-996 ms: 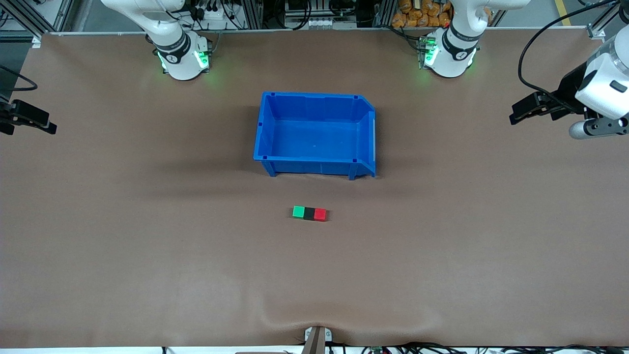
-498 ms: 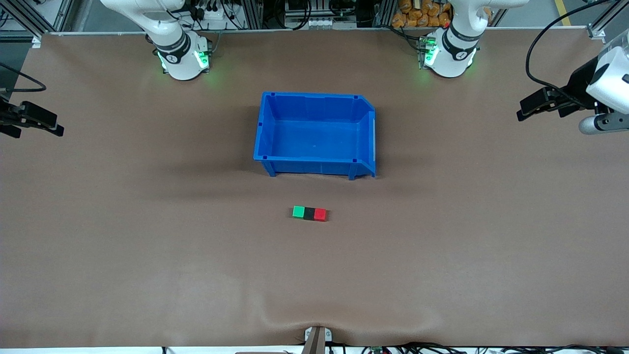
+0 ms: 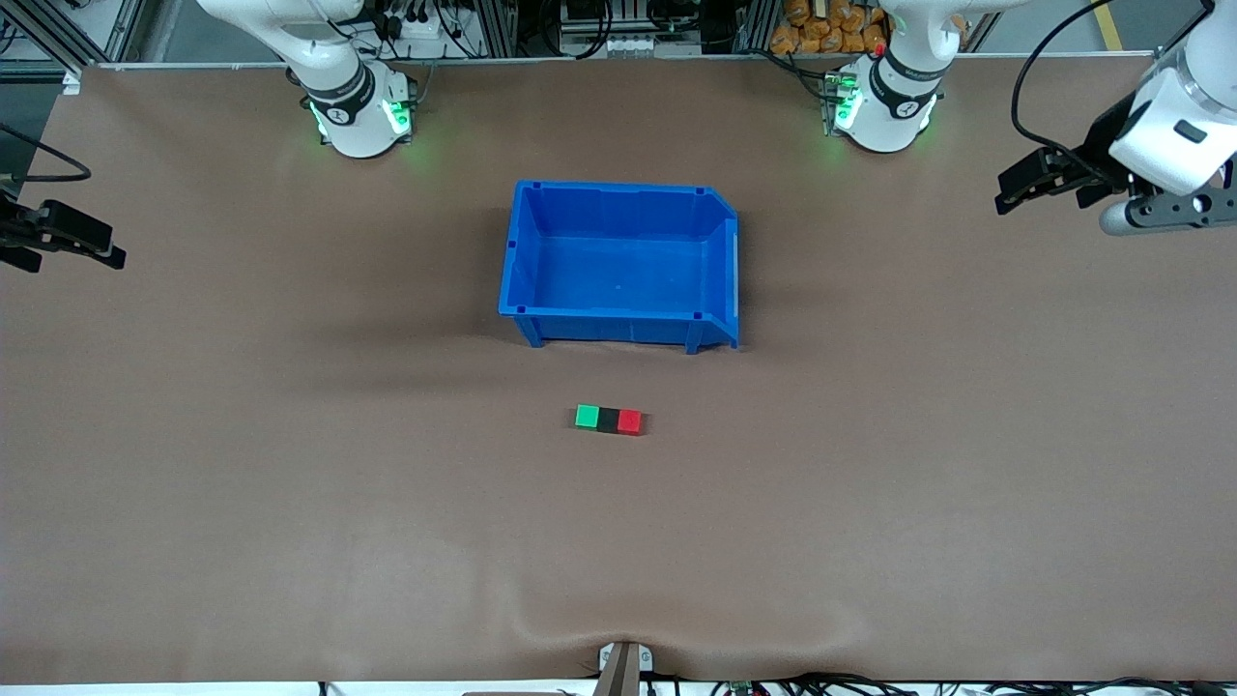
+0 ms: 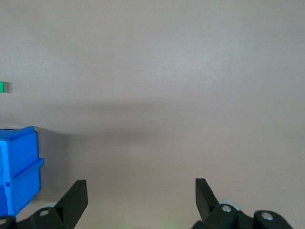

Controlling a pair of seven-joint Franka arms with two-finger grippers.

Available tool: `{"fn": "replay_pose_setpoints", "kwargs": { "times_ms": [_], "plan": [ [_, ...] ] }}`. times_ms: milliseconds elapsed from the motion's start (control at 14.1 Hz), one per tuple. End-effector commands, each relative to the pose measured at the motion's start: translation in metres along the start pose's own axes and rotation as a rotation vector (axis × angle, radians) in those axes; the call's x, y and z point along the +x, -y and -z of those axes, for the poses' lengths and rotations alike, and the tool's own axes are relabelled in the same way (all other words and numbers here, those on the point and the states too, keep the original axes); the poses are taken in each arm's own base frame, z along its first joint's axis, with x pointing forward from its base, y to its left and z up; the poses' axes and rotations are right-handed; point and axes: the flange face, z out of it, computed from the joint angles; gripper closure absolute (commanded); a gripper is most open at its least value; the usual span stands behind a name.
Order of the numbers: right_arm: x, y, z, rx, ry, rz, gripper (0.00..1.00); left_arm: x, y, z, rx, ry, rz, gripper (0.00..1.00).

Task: Attach green and red cubes to black cube

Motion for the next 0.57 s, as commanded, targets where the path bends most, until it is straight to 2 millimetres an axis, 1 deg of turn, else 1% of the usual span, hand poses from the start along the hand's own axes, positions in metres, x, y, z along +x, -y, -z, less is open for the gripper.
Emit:
{"fn": "replay_pose_setpoints", "kwargs": {
  "times_ms": [0, 213, 356, 498],
  "plan": [
    [0.001, 0.003, 0.001, 0.000, 0.005, -0.011, 0.00, -0.007, 0.002, 0.010, 0.017, -0.039, -0.016, 0.00],
    [0.001, 0.002, 0.001, 0.000, 0.004, -0.013, 0.00, 0.007, 0.006, 0.018, 0.025, -0.058, -0.018, 0.00],
    [0.001, 0.002, 0.001, 0.000, 0.004, -0.013, 0.00, 0.019, 0.008, 0.023, 0.083, -0.080, -0.035, 0.00],
    [0.001, 0.002, 0.001, 0.000, 0.005, -0.013, 0.00, 0.025, 0.006, 0.027, 0.064, -0.086, -0.029, 0.00]
  ]
}}
